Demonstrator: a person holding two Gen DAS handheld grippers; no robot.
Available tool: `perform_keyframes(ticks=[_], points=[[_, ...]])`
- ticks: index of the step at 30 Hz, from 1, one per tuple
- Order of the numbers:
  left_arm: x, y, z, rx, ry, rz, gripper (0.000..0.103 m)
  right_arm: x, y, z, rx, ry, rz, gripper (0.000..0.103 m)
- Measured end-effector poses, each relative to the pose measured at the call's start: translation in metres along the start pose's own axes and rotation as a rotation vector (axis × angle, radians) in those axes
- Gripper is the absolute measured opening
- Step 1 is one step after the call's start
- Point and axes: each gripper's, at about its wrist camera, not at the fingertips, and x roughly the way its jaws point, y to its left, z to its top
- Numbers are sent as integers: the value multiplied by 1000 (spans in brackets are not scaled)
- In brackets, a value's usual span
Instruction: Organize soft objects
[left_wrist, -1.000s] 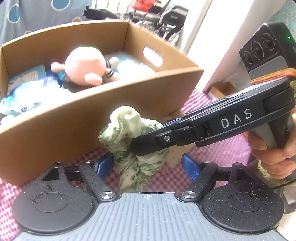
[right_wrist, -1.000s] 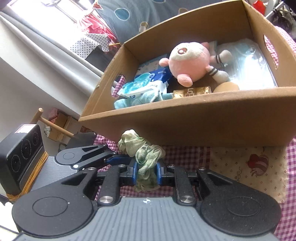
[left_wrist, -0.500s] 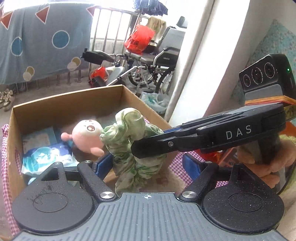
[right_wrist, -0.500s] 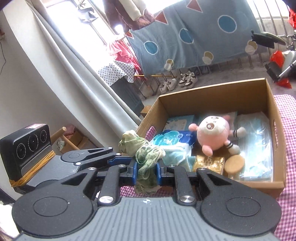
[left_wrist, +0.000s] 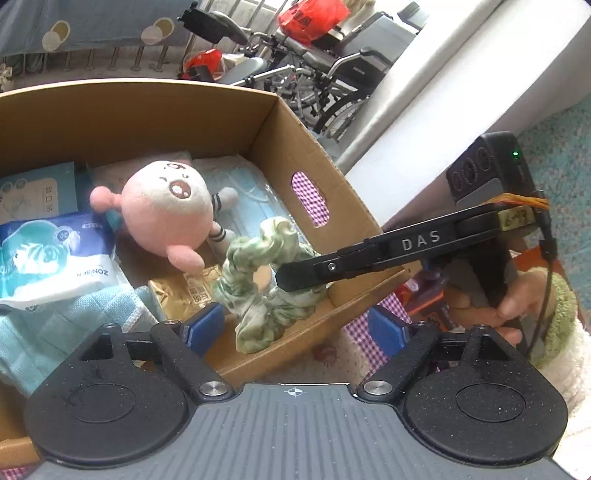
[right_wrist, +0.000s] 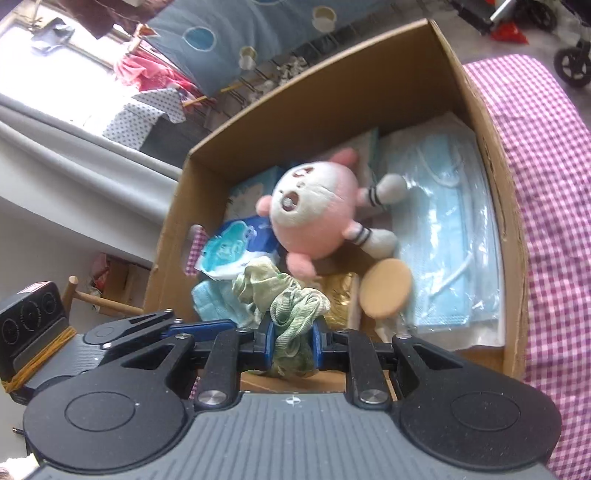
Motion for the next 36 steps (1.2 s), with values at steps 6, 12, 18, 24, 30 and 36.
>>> perform_keyframes(ticks=[6, 12, 18, 24, 30, 36], points=[[-18, 15, -8, -29, -29, 17, 91, 29, -21, 8, 46, 173, -80, 26], [-36, 19, -17, -30, -83, 39, 96, 39, -12, 11, -4, 254, -194, 58], [-56, 12, -25, -10, -143, 90, 99, 9, 7, 17, -50, 154, -213, 62], [-84, -3, -38, 13, -224, 158, 102, -27, 38, -3, -98, -18, -185, 78], [-107, -14, -48, 2, -294, 317, 103, -69, 73, -50, -134, -248, -166, 100], [-113, -10, -55, -119, -331, 501, 103, -93, 95, -94, -127, -479, -192, 103]])
